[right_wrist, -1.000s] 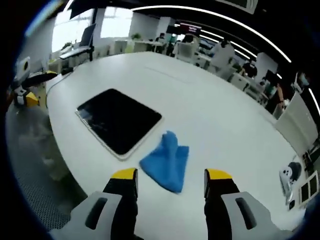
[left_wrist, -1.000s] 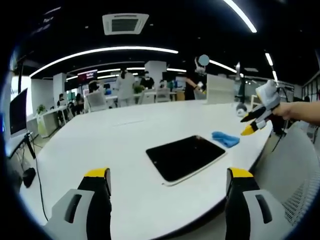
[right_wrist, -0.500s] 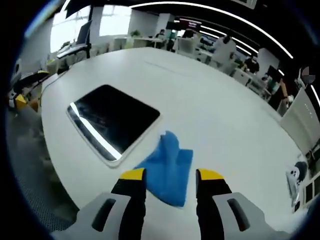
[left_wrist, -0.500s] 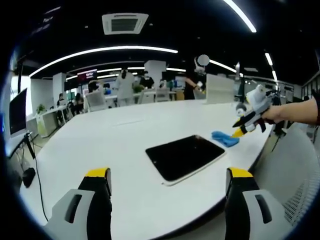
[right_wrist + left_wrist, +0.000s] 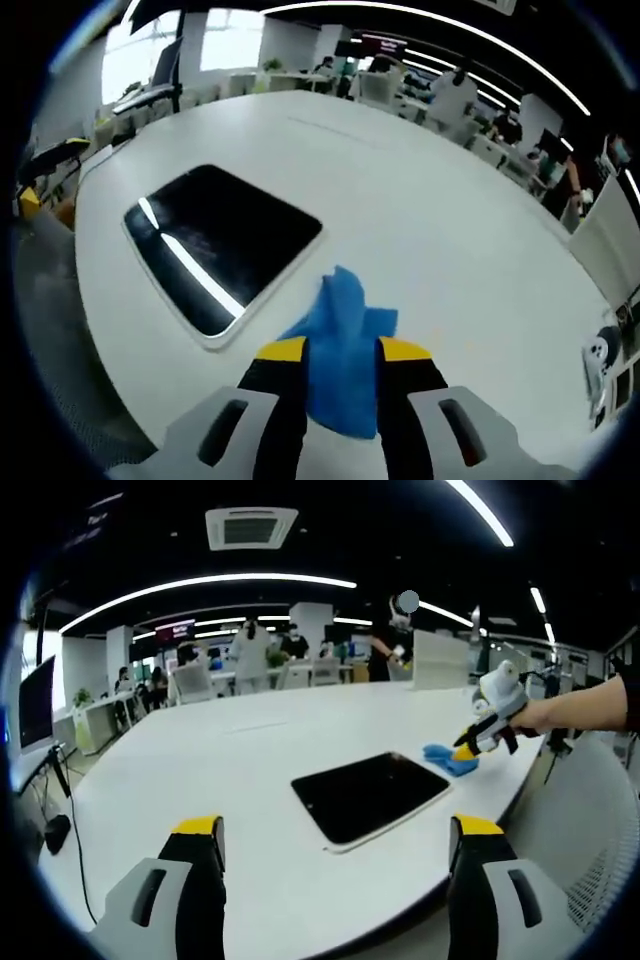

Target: Wipe the mirror surface with the cleaning cloth until all visible marks leave the cleaned area.

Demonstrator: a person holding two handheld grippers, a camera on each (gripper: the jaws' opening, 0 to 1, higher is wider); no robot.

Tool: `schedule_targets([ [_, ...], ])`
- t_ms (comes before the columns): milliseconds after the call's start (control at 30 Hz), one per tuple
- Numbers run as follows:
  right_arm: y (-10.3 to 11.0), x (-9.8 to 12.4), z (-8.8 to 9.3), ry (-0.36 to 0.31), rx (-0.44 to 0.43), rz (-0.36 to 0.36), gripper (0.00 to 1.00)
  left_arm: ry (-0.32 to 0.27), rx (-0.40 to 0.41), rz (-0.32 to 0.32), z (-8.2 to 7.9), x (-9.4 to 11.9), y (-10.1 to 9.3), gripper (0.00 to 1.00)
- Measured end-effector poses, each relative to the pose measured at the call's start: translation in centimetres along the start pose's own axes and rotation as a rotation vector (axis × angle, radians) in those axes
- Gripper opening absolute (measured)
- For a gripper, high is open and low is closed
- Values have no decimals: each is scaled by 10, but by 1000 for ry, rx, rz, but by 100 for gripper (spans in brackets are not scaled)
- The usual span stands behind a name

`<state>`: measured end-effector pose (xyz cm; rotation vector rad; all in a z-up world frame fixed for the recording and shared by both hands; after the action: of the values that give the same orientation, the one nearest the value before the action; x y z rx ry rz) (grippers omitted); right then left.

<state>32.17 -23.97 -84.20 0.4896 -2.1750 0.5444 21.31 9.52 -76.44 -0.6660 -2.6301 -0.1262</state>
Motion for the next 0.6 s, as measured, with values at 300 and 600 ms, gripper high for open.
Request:
schedule_targets([
  [300, -6, -8, -1, -3, -71, -13, 9, -3, 3, -14, -1, 0, 2, 95],
  [600, -3, -20, 4, 20, -100, -23, 8, 7, 4, -8, 1, -1, 1, 94],
])
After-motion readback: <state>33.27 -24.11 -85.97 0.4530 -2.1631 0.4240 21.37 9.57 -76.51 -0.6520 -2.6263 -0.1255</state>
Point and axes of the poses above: the point that each gripper's makers call its tool centre point, and the gripper's own axes: x roughly backward along the fingers, y roughly to its left, z roughly out of its underside, the point moved 2 cm from there along x, roughly backward along the fingers, and after that the axes turned 7 degrees about y, right-handed, at the moved point
